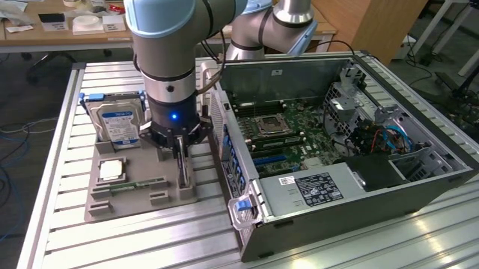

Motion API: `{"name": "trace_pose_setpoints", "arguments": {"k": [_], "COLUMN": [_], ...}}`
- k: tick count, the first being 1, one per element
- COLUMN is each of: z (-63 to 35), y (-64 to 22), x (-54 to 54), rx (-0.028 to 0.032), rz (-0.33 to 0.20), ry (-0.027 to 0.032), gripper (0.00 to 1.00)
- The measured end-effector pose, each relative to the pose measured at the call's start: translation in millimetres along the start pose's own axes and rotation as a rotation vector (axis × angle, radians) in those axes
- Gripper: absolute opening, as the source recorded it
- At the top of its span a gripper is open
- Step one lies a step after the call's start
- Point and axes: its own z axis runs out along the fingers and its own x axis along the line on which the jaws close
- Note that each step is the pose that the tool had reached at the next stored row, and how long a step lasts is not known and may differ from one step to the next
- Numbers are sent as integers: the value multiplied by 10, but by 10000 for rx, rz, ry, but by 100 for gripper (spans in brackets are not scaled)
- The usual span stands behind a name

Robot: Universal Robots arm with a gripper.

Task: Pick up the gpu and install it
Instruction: 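Pick up the gpu and move the gpu toward the slot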

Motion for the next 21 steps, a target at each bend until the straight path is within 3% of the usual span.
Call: {"name": "trace_pose_setpoints", "arguments": {"k": [6,10,21], "z": [-117,-206,-558], "y": [9,16,44], "x": [-2,-4,-11], "rx": [-23,-92,-143], "rz": [1,-9,-17], "ry": [2,7,12], "gripper": [27,27,27]}}
